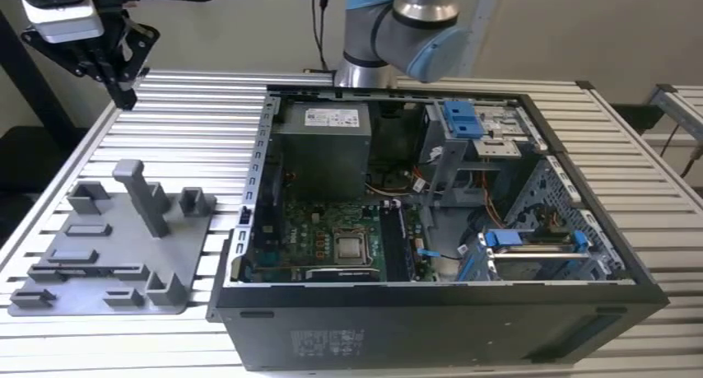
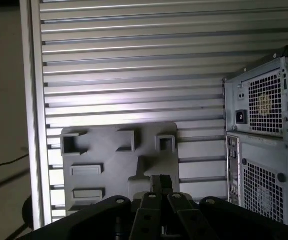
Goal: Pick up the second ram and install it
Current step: 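Reach for the second ram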
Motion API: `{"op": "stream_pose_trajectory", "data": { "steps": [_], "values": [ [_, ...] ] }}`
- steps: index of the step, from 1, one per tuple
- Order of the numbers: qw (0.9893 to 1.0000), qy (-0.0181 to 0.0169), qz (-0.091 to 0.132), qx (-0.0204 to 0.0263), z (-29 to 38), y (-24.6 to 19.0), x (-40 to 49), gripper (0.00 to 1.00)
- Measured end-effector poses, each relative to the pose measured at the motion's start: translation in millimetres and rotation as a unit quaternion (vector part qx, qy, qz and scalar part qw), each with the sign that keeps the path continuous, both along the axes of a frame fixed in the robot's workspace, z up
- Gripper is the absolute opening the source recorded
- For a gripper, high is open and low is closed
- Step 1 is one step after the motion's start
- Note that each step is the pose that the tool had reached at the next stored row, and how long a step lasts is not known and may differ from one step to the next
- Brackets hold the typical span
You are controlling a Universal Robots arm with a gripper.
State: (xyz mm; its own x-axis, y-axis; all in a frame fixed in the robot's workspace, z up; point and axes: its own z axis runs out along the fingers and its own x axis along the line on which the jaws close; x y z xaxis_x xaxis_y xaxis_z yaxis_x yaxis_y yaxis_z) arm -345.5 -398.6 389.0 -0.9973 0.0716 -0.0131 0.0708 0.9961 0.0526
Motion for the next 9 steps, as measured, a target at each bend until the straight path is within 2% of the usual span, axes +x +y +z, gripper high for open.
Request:
{"op": "stream_pose_trajectory", "data": {
  "steps": [9],
  "values": [
    [1.0000,0.0000,0.000,0.0003,-1.3,0.0,-26.8,0.11]
  ]
}}
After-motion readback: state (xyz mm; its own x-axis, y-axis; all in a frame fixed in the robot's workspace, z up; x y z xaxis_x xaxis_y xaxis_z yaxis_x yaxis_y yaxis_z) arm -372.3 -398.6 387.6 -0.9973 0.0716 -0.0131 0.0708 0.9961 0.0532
